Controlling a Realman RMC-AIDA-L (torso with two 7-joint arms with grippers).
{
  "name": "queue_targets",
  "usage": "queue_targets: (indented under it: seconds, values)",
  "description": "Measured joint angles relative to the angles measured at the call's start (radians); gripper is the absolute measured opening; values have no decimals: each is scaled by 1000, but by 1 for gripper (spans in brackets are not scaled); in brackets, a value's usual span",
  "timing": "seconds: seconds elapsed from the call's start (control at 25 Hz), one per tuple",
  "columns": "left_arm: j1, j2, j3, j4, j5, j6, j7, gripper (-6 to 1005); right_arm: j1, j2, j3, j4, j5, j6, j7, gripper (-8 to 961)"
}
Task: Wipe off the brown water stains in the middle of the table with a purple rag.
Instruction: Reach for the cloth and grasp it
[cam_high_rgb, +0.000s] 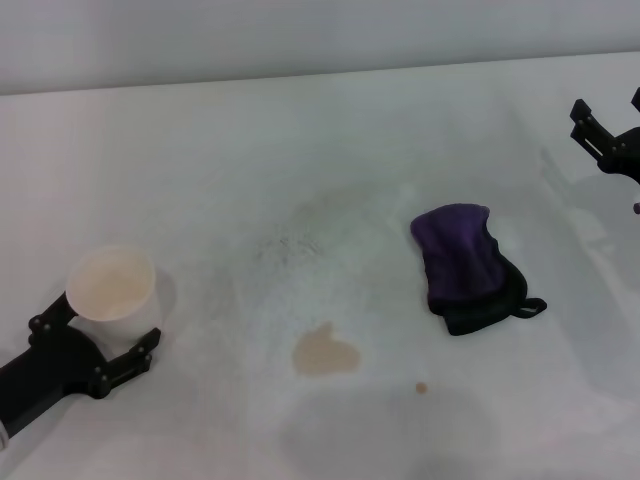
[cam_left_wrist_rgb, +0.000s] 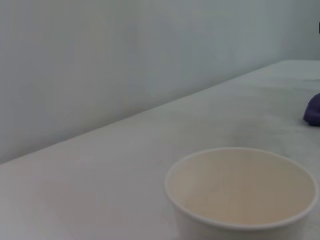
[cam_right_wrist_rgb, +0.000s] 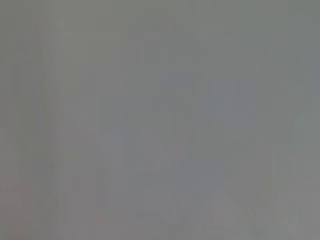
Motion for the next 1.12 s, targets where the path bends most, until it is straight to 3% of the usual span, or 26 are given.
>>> queue_targets:
  seconds: [0.28, 0.56, 0.84, 1.12]
  values:
    - [32, 0, -1, 2, -10, 15, 28, 885, 9, 1, -12, 0, 0, -2, 0, 869]
    - [127, 2, -2, 38, -46, 60, 34, 891, 11, 0, -19, -7, 0, -2, 5, 869]
    - [247, 2, -2, 76, -257, 109, 139, 890, 18, -1, -23, -7, 0, 0, 8, 869]
    - [281, 2, -69, 66, -440, 157, 192, 891, 9, -2, -65, -4, 0, 57, 81, 868]
